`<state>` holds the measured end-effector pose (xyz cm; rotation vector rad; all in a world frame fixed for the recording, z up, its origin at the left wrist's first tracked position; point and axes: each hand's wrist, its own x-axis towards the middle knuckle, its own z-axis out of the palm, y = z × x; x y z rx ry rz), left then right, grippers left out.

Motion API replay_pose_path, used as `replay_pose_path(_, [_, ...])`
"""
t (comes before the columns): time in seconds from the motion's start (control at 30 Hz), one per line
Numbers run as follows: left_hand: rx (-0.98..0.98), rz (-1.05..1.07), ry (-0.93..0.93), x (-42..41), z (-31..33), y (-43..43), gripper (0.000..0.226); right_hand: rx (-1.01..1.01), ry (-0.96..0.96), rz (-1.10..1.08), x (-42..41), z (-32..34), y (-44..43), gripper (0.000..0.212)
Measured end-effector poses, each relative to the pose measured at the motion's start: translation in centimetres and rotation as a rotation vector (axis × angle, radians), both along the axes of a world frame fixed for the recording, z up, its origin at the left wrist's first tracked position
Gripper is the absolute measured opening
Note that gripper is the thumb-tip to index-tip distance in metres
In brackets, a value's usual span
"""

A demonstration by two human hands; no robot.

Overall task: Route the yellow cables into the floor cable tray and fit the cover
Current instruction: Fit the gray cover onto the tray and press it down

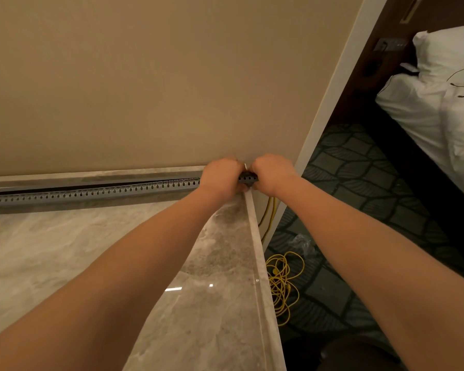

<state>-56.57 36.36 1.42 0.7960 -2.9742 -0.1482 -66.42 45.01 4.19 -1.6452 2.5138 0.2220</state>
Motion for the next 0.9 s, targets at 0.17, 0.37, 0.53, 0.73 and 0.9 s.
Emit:
replay_pose_path(0.17, [-0.08, -0.021, 0.014, 0.2, -0.3, 0.3, 0.035, -0.028, 0.06, 0.029, 0.0, -0.3, -0.1, 0.013])
replay_pose_path(0.37, [-0.116, -0.04, 0.038, 0.4, -0.3, 0.4, 0.033, -0.076, 0.088, 0.049, 0.0, -0.7, 0.3, 0.012])
replay_pose_path(0.53, [-0.111, -0.029, 0.069, 0.6, -0.3, 0.4, 0.027, -0.18, 0.071, 0.006, 0.1, -1.5, 1.1, 0.014])
replay_pose_path(0.73, [-0.088, 0.006, 0.111, 0.8, -0.5, 0.8, 0.024, -0.206, 0.096, -0.037, 0.6, -1.4, 0.9, 0.01])
replay_pose_path(0.9, [-0.034, 0.012, 0.1, 1.3, -0.3, 1.1, 0.024, -0.199, 0.127, -0.01, 1.4, -1.6, 1.4, 0.011])
